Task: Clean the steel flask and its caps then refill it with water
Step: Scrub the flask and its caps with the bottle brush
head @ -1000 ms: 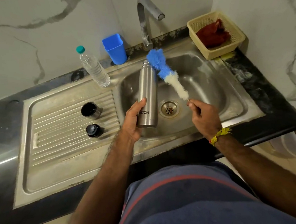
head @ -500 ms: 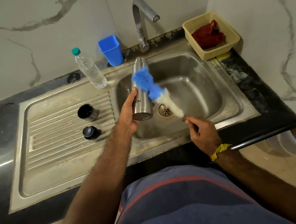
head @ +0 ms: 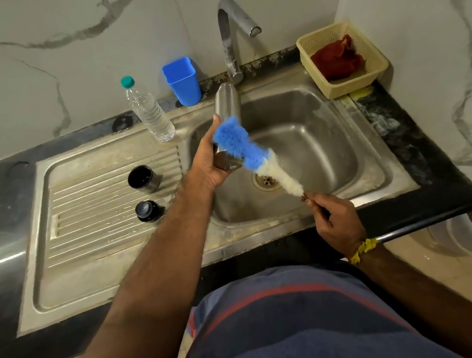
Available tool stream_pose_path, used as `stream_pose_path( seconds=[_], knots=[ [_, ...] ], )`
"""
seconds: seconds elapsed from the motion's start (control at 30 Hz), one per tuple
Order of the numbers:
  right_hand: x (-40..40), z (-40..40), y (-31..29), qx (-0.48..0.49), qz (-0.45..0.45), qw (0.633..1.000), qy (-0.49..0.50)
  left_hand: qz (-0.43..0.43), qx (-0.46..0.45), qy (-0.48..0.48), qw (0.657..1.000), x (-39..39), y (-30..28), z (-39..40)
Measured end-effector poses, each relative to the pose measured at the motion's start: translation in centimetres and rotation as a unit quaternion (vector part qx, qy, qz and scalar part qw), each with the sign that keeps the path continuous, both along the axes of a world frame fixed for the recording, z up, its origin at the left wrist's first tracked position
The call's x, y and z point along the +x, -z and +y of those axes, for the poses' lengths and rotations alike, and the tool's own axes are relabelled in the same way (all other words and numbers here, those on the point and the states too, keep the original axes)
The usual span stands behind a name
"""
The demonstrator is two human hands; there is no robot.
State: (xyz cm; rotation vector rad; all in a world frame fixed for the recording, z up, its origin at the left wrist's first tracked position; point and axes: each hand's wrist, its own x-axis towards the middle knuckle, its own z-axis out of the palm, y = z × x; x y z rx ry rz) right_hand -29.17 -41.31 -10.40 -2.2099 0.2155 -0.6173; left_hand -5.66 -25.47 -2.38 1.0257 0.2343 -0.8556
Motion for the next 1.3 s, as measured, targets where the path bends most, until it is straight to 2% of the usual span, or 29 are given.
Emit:
stream_pose_path(
  seconds=[0.1,0.23,0.47,0.6,0.7,0.83,0.93,1.07,1.2,1.3],
  knots=[
    [-0.2,-0.7,0.3,0.009,0.003,1.0,0.022,0.018,-0.017,-0.006,1.0,0.0,-0.1,0.3],
    [0.0,-0.7,0.2,-0.028,0.007,1.0,-0.007,0.034,-0.015,-0.018,0.999,0.0,0.4,0.4],
    [0.2,-0.6,0.6,-0.037,0.005,0.999,0.01,0.056,-0.035,-0.057,0.996,-0.4,1.1,1.5],
    [1.1,-0.7,0.3,-0.003,0.014,1.0,0.021,0.036,-0.031,-0.056,0.997,-1.5,1.6,2.1],
    [1.5,-0.3,-0.2,-0.038,0.011,0.999,-0.006,0.01,-0.007,-0.032,0.999,-2.2,2.1,2.6],
    [2.4,-0.8,-0.5,0.012,0.02,1.0,0.018,-0.014,0.035,-0.006,0.999,-2.9,2.2,3.1],
    [2.7,-0.5,-0.9,-0.035,0.034,0.999,-0.007,-0.02,0.032,-0.004,0.999,-3.2,2.5,3.1],
    [3.5,-0.4,-1.2,0.011,0.042,0.998,0.037,-0.01,0.038,0.004,0.999,-3.9,2.8,3.5],
    [4.4,0.3,-1.6,-0.016,0.051,0.998,0.029,-0.028,0.029,0.009,0.999,-4.3,3.3,3.9],
    [4.4,-0.5,-1.6,0.007,0.057,0.996,0.062,-0.042,0.047,0.021,0.998,-4.4,3.9,4.6]
  ],
)
